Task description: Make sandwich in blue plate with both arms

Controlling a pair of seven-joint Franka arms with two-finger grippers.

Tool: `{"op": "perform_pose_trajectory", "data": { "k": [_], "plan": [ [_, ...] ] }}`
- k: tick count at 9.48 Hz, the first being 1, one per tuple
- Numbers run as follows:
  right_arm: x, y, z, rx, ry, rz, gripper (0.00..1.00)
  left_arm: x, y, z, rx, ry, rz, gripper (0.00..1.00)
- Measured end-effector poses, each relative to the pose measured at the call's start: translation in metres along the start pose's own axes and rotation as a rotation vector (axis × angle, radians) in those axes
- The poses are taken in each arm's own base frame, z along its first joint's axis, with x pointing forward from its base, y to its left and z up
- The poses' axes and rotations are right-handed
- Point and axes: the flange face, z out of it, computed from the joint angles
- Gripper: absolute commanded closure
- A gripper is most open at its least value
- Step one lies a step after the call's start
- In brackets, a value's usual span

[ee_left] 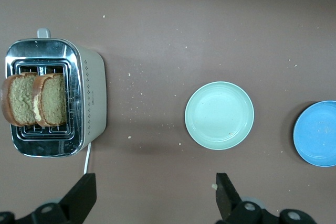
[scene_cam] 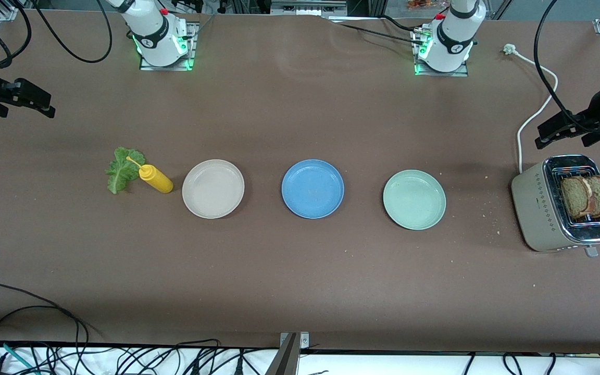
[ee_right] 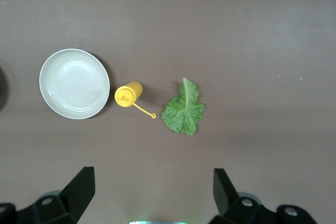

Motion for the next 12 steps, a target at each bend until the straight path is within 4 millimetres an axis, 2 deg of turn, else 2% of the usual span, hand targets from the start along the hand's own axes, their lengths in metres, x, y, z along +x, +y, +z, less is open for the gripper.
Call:
{"op": "perform_pose_trajectory", "data": {
  "k": [7, 12],
  "plan": [
    [0.000, 0.000, 0.000, 0.000, -0.001, 0.001, 0.00, 0.003, 0.004, 0.009, 0.001, -0.016, 0.006, 0.00],
    [0.014, -0.001, 0.014, 0.000, 0.005, 0.000, 0.00, 0.007, 0.005, 0.017, 0.002, -0.030, 0.007, 0.00]
  ]
}}
